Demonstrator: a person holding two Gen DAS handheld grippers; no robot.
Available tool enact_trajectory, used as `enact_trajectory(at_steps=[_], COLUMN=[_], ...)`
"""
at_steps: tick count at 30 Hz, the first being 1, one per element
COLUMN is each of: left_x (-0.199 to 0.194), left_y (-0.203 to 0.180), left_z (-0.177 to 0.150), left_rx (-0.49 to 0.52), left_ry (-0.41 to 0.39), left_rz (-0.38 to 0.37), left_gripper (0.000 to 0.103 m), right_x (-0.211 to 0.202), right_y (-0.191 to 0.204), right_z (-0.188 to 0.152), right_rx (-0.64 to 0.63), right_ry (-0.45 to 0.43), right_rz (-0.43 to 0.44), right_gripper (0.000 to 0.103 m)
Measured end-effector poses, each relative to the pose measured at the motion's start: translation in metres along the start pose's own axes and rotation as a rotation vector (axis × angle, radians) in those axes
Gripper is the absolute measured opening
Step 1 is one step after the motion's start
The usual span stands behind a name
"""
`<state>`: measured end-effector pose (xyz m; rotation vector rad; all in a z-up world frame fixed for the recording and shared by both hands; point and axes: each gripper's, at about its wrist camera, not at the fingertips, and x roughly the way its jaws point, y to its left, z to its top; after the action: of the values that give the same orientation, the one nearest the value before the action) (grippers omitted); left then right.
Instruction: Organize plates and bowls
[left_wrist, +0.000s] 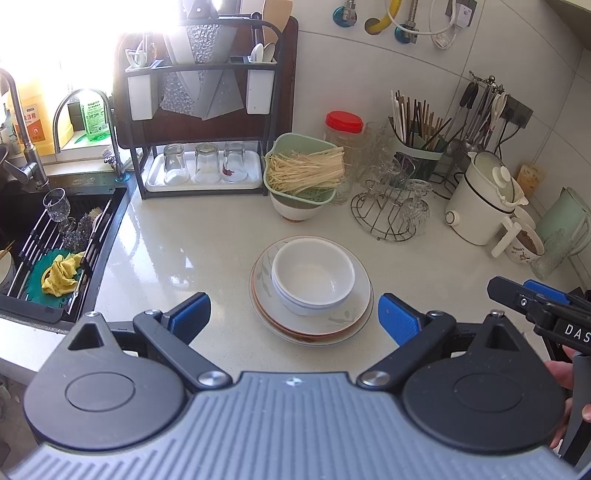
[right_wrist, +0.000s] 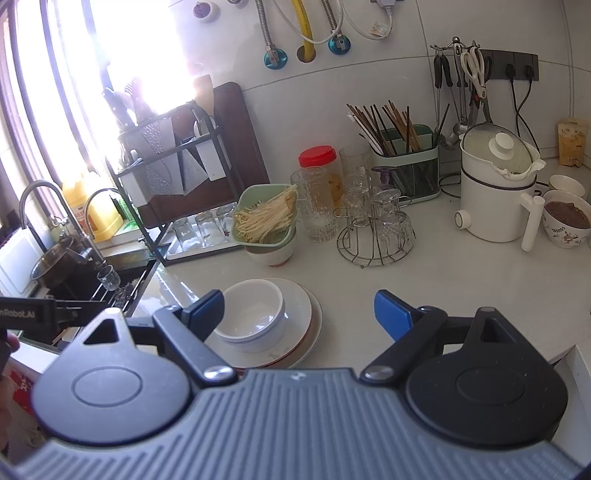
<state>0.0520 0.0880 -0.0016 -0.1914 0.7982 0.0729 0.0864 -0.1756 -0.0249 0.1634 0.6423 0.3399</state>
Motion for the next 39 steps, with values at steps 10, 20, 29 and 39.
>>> enact_trajectory(at_steps=[10,20,29,39], left_x=[-0.0009,-0.0007,0.0011,0.0026], left_y=[-0.0029,-0.0051,-0.0044,-0.0057], left_z=[-0.0006,-0.0006,0.0006,0.0003], left_rx=[0.005,0.015,0.015,0.021], left_ry=[-0.005,-0.002,0.003,0.005], left_rz=[0.000,-0.004,-0.010,-0.013], left_gripper=[0.099,0.099,0.099,0.099], right_x=[0.0001,-0.0018,-0.0016,-0.0004], right_y=[-0.0002,-0.0027,-0.0029,-0.0021], right_z=[-0.0004,-0.0009,-0.0010,-0.0007], right_rx=[-0.001,0.007,0.009,0.010], right_ry=[-0.004,-0.006,-0.004,0.002], right_rz=[0.001,-0.002,-0.005,-0.003], right_gripper=[0.089,0.089,0.089,0.089])
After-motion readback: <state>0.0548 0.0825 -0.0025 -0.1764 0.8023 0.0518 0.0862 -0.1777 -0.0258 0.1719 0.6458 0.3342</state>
